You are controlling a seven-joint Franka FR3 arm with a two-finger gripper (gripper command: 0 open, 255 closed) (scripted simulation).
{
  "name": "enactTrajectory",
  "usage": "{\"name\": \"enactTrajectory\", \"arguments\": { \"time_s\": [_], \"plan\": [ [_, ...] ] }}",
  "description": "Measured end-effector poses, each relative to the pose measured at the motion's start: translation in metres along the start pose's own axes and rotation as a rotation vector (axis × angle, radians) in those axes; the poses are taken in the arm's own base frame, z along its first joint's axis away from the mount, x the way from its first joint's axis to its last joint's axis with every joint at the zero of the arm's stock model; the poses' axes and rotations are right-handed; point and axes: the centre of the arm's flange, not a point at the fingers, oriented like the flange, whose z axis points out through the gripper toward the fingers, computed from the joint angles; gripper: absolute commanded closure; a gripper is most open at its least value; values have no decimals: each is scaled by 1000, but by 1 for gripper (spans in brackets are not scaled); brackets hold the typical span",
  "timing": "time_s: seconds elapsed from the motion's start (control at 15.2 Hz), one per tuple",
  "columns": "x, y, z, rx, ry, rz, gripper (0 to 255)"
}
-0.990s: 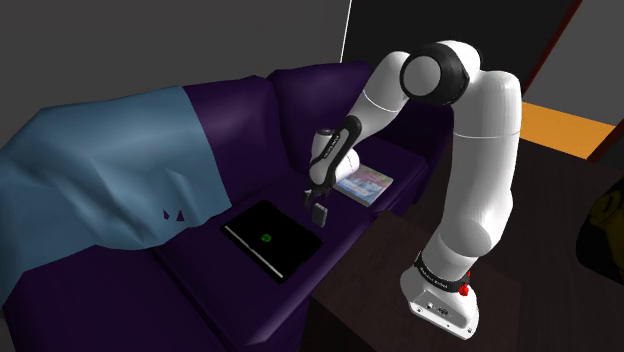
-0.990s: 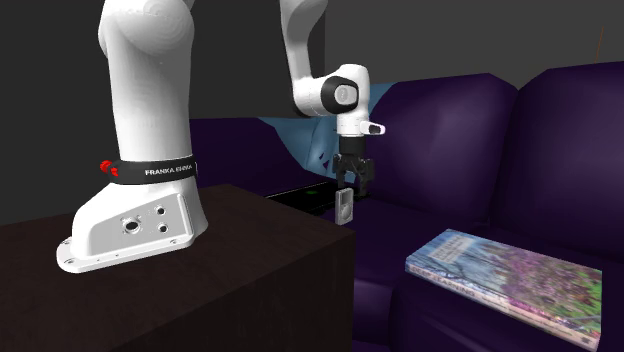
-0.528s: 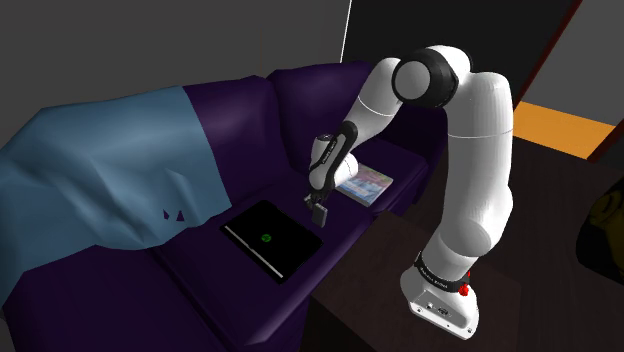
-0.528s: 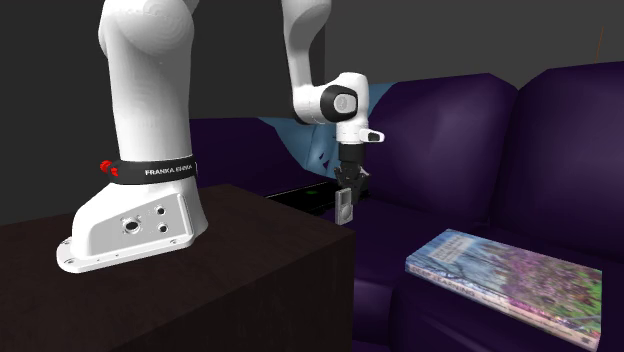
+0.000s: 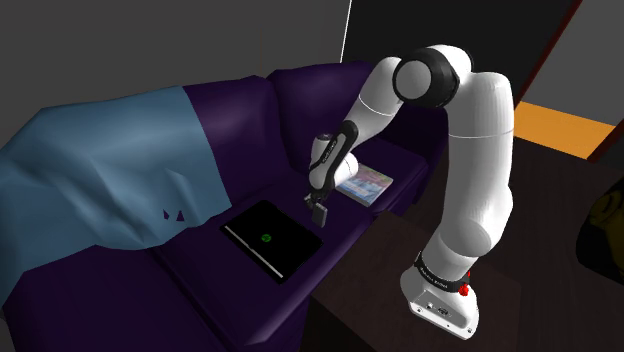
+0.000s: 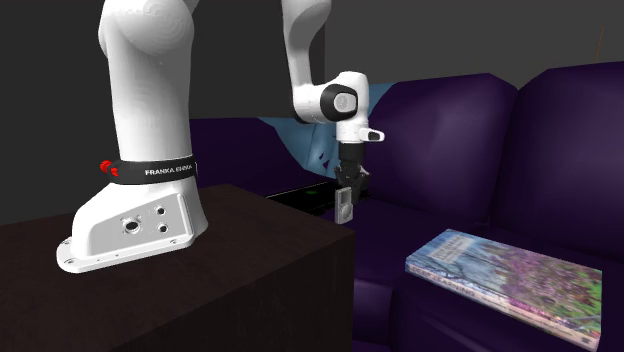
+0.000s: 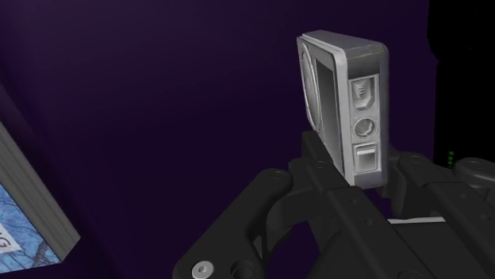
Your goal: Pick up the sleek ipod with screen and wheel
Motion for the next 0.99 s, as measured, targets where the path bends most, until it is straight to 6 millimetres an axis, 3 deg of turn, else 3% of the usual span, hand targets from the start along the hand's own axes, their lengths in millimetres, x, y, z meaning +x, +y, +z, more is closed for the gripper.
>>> {"name": "enactTrajectory", "arguments": {
  "time_s": [0.99],
  "plan": [
    [1,1,-74,0,0,0,255]
  ]
}}
